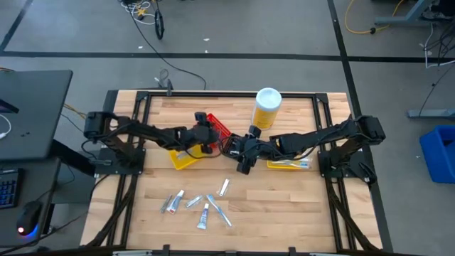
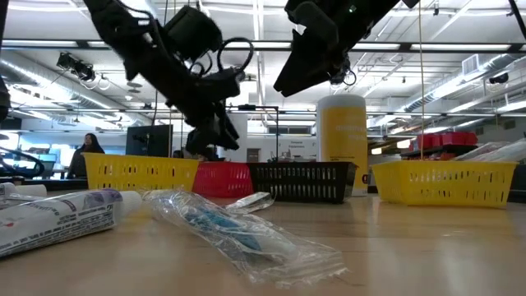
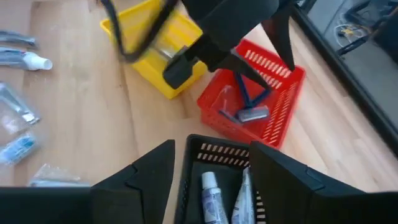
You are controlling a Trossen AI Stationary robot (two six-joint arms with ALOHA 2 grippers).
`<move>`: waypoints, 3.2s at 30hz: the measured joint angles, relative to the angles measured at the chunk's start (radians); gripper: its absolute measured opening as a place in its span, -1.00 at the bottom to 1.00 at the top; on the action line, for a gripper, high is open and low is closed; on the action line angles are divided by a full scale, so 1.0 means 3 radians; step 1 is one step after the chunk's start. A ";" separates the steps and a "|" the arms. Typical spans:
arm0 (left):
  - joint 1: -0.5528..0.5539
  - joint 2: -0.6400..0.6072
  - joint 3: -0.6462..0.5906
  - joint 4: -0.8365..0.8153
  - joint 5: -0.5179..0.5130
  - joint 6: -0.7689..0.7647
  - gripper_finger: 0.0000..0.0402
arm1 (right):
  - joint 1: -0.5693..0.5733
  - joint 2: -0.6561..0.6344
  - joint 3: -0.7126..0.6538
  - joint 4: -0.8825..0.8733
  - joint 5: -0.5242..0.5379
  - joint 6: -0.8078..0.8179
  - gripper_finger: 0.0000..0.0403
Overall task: Pick & Place Travel size toiletries
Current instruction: Put the nail cutter into the left yellow bin
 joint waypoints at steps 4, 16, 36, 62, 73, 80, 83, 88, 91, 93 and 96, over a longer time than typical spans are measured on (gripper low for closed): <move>-0.0215 -0.0091 0.0293 -0.0656 0.0216 -0.0402 -0.24 | 0.0001 0.0000 0.0000 -0.0016 -0.0190 0.0000 0.04; -0.0825 -0.1186 0.0534 -0.1692 0.0525 -0.1559 -0.30 | 0.0067 0.0000 0.0000 -0.0171 -0.0521 0.0166 0.16; -0.1614 -0.1401 -0.0433 -0.0371 0.0891 -0.2864 -0.32 | 0.0354 0.0134 -0.0571 0.1010 -0.0974 -0.0207 0.17; -0.1618 -0.1267 -0.0248 -0.0584 0.0703 -0.2902 -0.25 | 0.0100 0.1257 -0.0379 0.1609 -0.1646 -0.1369 0.16; -0.1618 -0.1267 -0.0248 -0.0592 0.0730 -0.2887 -0.25 | 0.0106 0.1336 -0.0373 0.1470 -0.1856 -0.1420 -0.08; -0.1618 -0.1267 -0.0248 -0.0592 0.0753 -0.2886 -0.25 | 0.0108 0.1336 -0.0373 0.1457 -0.1864 -0.1428 -0.46; -0.1618 -0.1267 -0.0248 -0.0592 0.0753 -0.2885 -0.25 | 0.0108 0.1326 -0.0373 0.1450 -0.1863 -0.1428 -0.59; -0.1618 -0.1267 -0.0248 -0.0592 0.0753 -0.2885 -0.25 | 0.0107 0.1197 -0.0388 0.1361 -0.1822 -0.1427 -0.66; -0.1618 -0.1267 -0.0248 -0.0592 0.0754 -0.2885 -0.25 | 0.0107 0.1050 -0.0385 0.1404 -0.1777 -0.1354 -0.66; -0.1618 -0.1267 -0.0248 -0.0589 0.0753 -0.2889 -0.25 | 0.0107 0.0979 -0.0385 0.1391 -0.1773 -0.1282 -0.66; -0.1616 -0.1264 -0.0248 -0.0589 0.0750 -0.2943 -0.25 | 0.0107 0.0861 -0.0387 0.1383 -0.1775 -0.1227 -0.66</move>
